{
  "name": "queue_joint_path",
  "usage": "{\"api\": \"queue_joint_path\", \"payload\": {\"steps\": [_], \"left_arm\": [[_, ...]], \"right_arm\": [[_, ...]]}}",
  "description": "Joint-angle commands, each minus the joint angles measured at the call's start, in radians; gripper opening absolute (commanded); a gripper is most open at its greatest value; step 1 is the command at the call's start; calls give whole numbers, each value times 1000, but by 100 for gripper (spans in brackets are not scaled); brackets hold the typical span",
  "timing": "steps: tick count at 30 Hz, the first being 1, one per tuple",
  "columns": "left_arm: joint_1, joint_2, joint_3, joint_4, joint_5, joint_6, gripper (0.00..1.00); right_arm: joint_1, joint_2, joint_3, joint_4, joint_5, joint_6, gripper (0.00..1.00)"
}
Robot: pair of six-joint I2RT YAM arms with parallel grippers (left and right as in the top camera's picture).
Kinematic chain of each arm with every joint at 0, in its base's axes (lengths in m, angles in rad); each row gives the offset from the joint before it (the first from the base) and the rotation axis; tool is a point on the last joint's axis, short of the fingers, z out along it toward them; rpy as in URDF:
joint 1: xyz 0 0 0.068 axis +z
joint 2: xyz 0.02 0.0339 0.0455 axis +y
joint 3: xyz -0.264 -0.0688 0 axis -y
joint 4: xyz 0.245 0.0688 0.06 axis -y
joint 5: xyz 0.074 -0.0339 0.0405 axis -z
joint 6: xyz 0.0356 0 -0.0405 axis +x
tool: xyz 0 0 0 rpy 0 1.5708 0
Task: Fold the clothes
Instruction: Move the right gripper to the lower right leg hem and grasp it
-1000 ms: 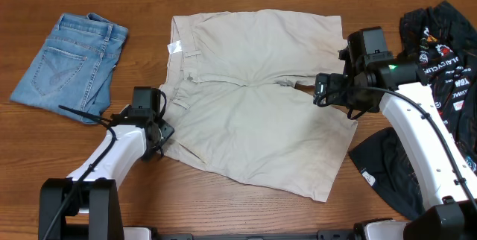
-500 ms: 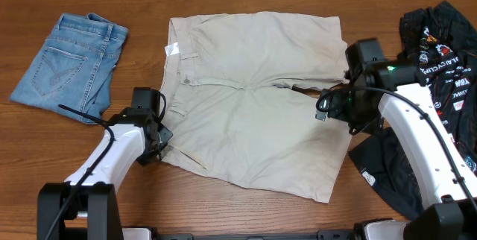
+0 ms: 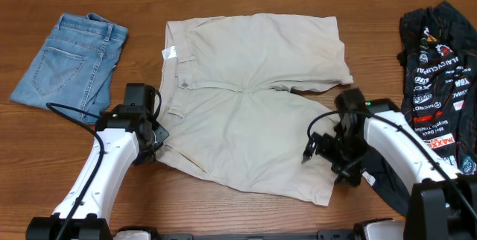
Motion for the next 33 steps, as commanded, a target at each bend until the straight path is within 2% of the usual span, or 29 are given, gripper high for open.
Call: {"api": "queue_joint_path", "payload": {"steps": [1,8,15,22,27,33], "left_arm": [[2,-14,14,-10,26,49,6],[2,-14,14,-38,39,49,7],[2,-14,14,-45,39,49,8],[2,-14,14,-44,38,49,8],[2,-14,14,-44,38,53,8],[2,-14,14,-45,38,61,8]], "right_arm": [[0,-33,-39,-1,-79,27,100],[0,-39,-139,-3,-153,28,100],[0,-39,-271,113,-184,124,100],[0,-39,-295,230,-153,203,98],[0,-39,-295,297,-51,267,87],[0,-40,-286,298,-39,267,55]]}}
